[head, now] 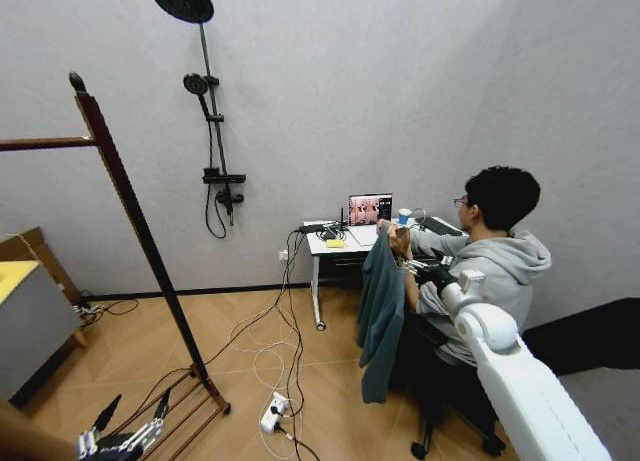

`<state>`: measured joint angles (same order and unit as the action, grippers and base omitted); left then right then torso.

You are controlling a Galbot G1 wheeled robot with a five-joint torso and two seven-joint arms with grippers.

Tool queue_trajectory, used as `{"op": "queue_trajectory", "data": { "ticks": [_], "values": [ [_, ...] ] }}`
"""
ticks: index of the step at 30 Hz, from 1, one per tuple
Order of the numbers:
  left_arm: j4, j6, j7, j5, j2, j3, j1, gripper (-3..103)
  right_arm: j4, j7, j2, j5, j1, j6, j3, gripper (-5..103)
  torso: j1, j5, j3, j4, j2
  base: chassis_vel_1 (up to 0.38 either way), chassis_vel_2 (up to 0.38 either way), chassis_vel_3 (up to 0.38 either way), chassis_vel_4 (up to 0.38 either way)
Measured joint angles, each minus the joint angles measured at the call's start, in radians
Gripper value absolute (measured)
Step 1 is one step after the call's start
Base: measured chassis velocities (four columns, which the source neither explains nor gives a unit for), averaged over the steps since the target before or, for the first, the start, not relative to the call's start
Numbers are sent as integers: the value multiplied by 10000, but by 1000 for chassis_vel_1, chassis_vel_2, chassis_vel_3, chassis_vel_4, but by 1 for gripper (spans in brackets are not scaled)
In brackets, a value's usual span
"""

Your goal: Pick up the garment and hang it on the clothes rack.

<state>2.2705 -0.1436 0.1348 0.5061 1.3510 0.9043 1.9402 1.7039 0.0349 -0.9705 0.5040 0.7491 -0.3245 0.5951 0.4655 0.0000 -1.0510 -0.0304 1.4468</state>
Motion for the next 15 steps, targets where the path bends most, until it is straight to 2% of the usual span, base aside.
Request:
{"op": "queue_trajectory", "data": {
  "ticks": [1,3,5,6,8,9,11,12,13,14,15],
  "values": [
    [0,0,0,0,0,0,0,100,-199,109,9,0,-168,64,-67,89,0,-1,0,-1,0,0,0,0,0],
    [0,0,0,0,0,0,0,100,-308,183,18,0,-253,97,-105,89,0,-1,0,-1,0,0,0,0,0],
    [0,0,0,0,0,0,0,100,-641,527,54,9,-505,230,-261,79,-1,0,0,-1,0,0,0,0,0],
    [0,0,0,0,0,0,0,100,-641,527,54,9,-505,230,-261,79,-1,0,0,-1,0,0,0,0,0],
    [0,0,0,0,0,0,0,100,-835,707,53,88,-689,258,-382,68,0,0,0,-1,0,0,0,0,0],
    [0,0,0,0,0,0,0,100,-835,707,53,88,-689,258,-382,68,0,0,0,-1,0,0,0,0,0],
    [0,0,0,0,0,0,0,100,-1057,761,38,150,-877,276,-479,57,0,0,0,-1,0,0,0,0,0],
    [0,0,0,0,0,0,0,100,-1057,761,38,150,-877,276,-479,57,0,0,0,-1,0,0,0,0,0],
    [0,0,0,0,0,0,0,100,-1182,782,45,152,-961,304,-505,51,0,0,0,0,0,0,0,0,0],
    [0,0,0,0,0,0,0,100,-1269,797,62,151,-1022,332,-515,40,0,0,0,-1,0,0,0,0,0],
    [0,0,0,0,0,0,0,100,-1269,797,62,151,-1022,332,-515,40,0,0,0,-1,0,0,0,0,0]
  ]
}}
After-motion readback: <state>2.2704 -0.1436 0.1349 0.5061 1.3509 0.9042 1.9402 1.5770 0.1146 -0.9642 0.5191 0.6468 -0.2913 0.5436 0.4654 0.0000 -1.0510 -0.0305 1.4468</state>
